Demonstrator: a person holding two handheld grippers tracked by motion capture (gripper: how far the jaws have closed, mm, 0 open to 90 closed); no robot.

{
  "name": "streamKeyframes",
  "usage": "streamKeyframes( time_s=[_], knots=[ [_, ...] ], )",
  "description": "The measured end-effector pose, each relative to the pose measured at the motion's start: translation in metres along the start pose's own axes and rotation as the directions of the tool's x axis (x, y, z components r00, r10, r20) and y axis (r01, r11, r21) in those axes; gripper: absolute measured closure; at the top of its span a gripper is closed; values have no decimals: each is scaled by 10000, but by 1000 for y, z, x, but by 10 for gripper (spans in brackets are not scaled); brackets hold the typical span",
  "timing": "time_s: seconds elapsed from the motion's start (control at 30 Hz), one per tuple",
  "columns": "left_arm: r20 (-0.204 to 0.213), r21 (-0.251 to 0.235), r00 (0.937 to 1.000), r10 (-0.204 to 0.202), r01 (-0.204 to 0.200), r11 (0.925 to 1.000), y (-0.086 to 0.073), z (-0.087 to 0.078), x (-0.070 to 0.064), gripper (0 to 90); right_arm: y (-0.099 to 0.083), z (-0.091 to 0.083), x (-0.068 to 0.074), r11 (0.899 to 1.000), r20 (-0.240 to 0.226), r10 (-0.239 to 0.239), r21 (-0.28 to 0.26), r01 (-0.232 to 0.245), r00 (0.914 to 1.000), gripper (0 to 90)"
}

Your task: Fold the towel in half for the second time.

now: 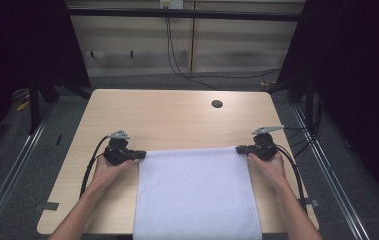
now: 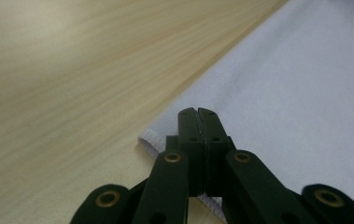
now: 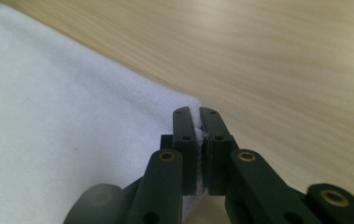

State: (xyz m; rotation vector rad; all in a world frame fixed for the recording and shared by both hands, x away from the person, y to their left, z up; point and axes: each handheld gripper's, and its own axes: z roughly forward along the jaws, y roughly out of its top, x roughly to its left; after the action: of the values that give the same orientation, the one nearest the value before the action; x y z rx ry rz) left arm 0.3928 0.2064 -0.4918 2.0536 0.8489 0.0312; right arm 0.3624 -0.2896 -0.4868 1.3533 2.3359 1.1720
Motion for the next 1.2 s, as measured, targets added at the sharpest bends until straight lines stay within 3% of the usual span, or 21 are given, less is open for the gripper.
streamKeyframes(
  time_s=[0.1,0.2,0.3,0.57,0.63,1.0,1.07,1.2],
  knots=[
    [-18,-313,10000,89,-89,9995,8,-8,1,898,6,-8,2,9994,-19,-95,-319,95,10000,862],
    [112,-823,9999,-98,107,9966,17,-11,1,899,10,-11,4,9987,67,-91,-498,95,9999,862],
    [-59,-708,9998,172,-176,9973,27,-12,-1,899,17,-20,2,9958,32,82,-914,-79,10000,862],
    [-250,-1172,9982,545,-570,9915,67,-28,-4,900,44,-42,-2,9850,232,8,-1727,32,9997,862],
    [-277,-1283,9977,619,-650,9896,75,-31,-4,900,51,-45,-3,9861,314,-48,-1661,99,9995,862],
    [-334,-1965,9989,332,-391,9797,109,-37,5,900,89,-59,-20,9725,398,150,-2330,-53,9991,864],
    [-334,-2144,9989,328,-392,9760,114,-36,4,900,94,-62,-22,9708,482,149,-2400,-29,9987,864],
    [-428,-2115,9987,293,-377,9766,117,-31,3,900,96,-64,-26,9676,554,265,-2523,-116,9981,865]
  ],
)
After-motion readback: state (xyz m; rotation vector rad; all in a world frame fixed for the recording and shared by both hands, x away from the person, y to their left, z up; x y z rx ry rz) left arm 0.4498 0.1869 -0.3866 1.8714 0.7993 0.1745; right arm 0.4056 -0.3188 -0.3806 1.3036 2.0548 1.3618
